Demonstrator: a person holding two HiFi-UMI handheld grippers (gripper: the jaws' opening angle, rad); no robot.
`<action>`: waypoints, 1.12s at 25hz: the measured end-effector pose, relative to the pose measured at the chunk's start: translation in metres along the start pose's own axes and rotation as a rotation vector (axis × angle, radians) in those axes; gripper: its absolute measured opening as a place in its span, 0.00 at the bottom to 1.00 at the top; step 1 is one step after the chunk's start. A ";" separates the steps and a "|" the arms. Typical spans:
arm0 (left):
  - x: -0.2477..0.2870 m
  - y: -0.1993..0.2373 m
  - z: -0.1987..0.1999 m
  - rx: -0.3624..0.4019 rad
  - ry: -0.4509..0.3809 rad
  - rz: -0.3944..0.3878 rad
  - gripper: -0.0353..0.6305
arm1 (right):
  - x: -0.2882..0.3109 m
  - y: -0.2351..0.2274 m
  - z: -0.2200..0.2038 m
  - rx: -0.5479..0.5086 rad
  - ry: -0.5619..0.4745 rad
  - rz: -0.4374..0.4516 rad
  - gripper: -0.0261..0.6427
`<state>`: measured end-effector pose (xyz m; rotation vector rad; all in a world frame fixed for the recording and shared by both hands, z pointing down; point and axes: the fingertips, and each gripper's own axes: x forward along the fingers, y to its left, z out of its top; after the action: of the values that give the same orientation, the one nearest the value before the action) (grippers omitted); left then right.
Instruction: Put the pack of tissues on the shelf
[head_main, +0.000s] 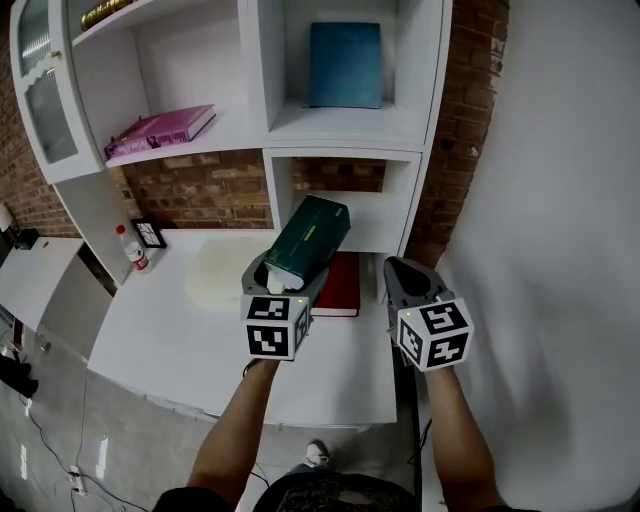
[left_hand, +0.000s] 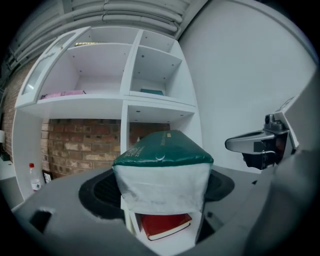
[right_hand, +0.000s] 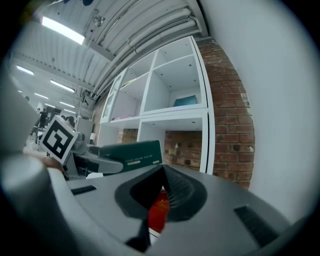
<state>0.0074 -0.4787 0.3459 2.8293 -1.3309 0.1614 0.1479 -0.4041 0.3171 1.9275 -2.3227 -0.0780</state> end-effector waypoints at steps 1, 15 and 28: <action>0.006 0.001 0.001 0.000 -0.001 -0.013 0.73 | 0.005 -0.002 0.002 -0.002 0.001 -0.008 0.05; 0.070 0.001 0.000 0.007 0.003 -0.047 0.73 | 0.048 -0.037 0.001 -0.011 -0.010 -0.019 0.05; 0.100 0.010 0.003 0.009 0.020 0.116 0.73 | 0.075 -0.066 -0.001 -0.030 -0.035 0.140 0.05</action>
<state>0.0632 -0.5622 0.3521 2.7509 -1.4941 0.1966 0.1991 -0.4897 0.3148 1.7581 -2.4561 -0.1339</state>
